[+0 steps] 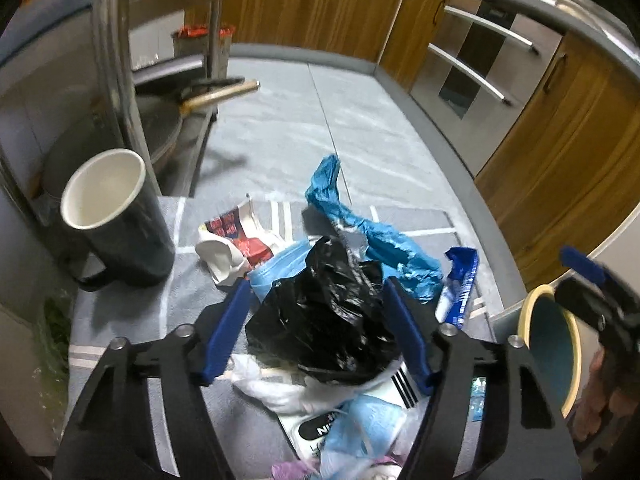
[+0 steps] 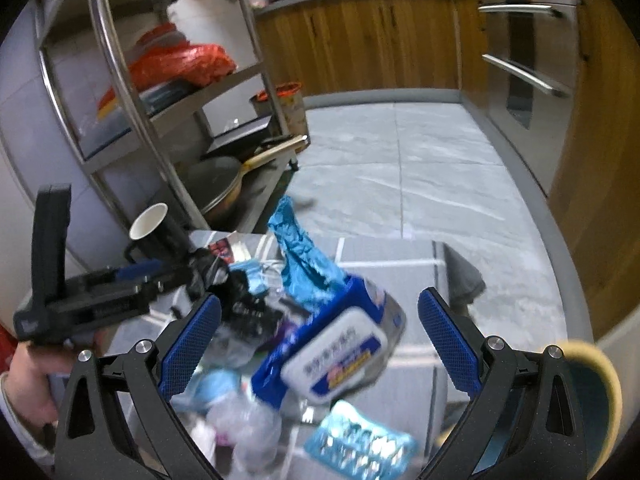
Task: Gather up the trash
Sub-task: 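Grasp the black plastic bag with the left gripper while the right grasps the blue glove, then carry both items to the teal bin and release them inside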
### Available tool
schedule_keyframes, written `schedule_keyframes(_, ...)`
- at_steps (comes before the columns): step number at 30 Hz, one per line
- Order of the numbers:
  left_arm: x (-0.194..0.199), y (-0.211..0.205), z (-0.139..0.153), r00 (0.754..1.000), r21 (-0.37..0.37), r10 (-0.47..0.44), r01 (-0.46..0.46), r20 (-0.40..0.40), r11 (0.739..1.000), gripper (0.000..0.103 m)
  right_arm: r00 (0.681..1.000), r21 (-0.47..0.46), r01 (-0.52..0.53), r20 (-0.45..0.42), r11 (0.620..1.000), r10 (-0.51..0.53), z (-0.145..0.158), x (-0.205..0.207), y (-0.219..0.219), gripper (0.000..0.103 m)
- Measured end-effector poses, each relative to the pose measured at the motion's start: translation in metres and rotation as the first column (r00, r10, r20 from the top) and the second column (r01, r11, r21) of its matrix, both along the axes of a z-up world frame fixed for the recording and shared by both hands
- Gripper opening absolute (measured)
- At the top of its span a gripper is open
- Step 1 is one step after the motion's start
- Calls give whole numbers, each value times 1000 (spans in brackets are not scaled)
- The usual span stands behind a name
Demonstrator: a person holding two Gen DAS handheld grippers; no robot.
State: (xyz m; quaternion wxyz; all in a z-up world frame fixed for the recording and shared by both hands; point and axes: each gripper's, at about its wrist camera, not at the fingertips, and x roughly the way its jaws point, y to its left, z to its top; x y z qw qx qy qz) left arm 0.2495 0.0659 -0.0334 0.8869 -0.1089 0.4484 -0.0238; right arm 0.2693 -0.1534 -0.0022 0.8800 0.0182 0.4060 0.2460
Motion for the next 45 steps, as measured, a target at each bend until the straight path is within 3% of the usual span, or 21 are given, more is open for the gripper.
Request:
schedule_keyframes(4, 11, 3, -7, 1000, -32, -5, 4, -20, 999, 64, 992, -54, -100, -79, 994, 96, -18, 46, 28, 98)
schedule_keyframes(9, 13, 5, -7, 1000, -49, -16, 15, -26, 999, 64, 958, -131, -224, -213, 966, 193, -48, 94, 61, 93)
schedule_keyframes(12, 14, 9, -9, 999, -49, -8, 6, -36, 999, 64, 931, -185, -288, -282, 940, 230, -66, 110, 77, 77)
schedule_keyframes(17, 19, 9, -13, 999, -66, -17, 14, -46, 998, 64, 888, -218, -354, -384, 909, 253, -90, 126, 93, 62)
schedule_keyframes(20, 21, 5, -14, 998, -71, -27, 23, -53, 997, 64, 866, -250, -393, -423, 885, 265, -102, 125, 101, 43)
schedule_keyframes(22, 24, 3, -17, 997, -75, -35, 30, -66, 997, 64, 866, -254, -403, -417, 879, 277, -104, 121, 102, 16)
schedule_keyframes(24, 25, 2, -19, 996, -74, -34, 28, -78, 997, 62, 875, -235, -396, -390, 888, 287, -99, 117, 101, 11)
schedule_keyframes(27, 25, 3, -21, 995, -76, -28, 21, -93, 997, 45, 894, -192, -378, -331, 906, 303, -81, 110, 96, 9)
schedule_keyframes(28, 24, 4, -22, 995, -76, -25, 18, -97, 997, 28, 900, -172, -369, -314, 914, 304, -74, 108, 94, 9)
schedule_keyframes(31, 22, 7, -23, 994, -94, -26, 16, -104, 995, 15, 919, -109, -333, -259, 936, 297, -54, 103, 88, 8)
schedule_keyframes(38, 8, 11, -4, 998, -119, -37, 30, -54, 992, 8, 962, 83, -226, -137, 971, 235, -12, 87, 64, 7)
schedule_keyframes(45, -8, 20, 21, 1000, -147, -18, 20, 17, 989, 8, 989, 162, -138, -36, 977, 146, 27, 52, 28, 6)
